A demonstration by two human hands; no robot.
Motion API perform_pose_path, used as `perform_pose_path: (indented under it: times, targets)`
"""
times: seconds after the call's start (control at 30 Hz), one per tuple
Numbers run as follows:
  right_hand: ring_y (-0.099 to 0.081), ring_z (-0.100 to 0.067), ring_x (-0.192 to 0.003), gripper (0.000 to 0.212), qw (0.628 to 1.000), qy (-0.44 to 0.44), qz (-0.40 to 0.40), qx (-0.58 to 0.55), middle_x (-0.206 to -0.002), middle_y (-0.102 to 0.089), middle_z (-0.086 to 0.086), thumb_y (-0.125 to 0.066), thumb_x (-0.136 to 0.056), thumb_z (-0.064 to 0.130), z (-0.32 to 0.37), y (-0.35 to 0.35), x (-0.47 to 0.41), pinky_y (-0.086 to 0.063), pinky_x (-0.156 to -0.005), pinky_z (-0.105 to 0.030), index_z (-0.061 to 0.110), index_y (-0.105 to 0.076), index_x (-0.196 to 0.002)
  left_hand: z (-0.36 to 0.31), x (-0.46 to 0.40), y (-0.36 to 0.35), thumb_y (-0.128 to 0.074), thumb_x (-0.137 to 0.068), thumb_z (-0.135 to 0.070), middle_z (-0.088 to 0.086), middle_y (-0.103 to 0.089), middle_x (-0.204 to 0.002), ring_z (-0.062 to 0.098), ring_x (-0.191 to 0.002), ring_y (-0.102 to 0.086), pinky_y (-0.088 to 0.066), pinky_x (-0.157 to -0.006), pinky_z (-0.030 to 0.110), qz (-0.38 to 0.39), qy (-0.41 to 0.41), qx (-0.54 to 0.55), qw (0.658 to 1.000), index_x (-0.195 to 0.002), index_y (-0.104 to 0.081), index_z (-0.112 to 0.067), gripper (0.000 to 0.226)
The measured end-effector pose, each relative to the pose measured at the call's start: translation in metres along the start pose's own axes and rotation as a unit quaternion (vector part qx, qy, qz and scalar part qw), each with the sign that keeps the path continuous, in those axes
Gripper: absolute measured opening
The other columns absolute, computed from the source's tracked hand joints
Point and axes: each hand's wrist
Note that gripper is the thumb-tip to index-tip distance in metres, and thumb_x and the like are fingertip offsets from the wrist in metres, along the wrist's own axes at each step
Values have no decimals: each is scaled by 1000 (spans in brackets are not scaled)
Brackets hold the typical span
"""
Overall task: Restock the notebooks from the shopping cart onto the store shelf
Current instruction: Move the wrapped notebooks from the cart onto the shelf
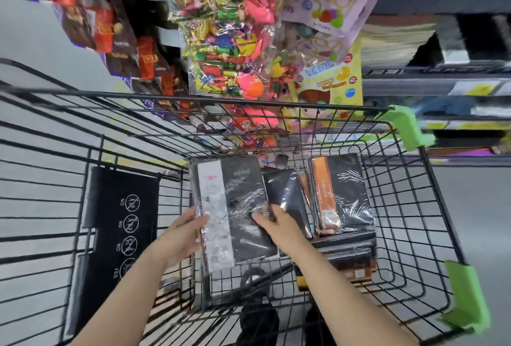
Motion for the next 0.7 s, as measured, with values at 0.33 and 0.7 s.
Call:
perform_pose_path:
  times: [0.33,0.7]
  targets:
    - [-57,-24,-108,51,980,15,-195,-48,-118,-59,-5,-55,-89,36,-41,104,19,-42,-91,-27,7,-43,-130,16,-43,-108,-66,-85,-24,4,-38,-147,24,-129,-43,-38,-102,33,-56,-57,-183,980,-144,-28,-17,71]
    - [-61,-20,-81,23,961,9,-272,-50,-83,-64,1,-61,-87,30,-92,121,0,-45,-71,-29,14,-59,-102,44,-76,-148,-57,-87,3,11,-54,-126,25,-106,-54,-40,-96,27,-153,-7,-91,984,-139,-35,-1,56]
Point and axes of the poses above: each hand's wrist, its own x-axis away from the middle knuckle, its own y-axis out of the back of the hand, z = x × y
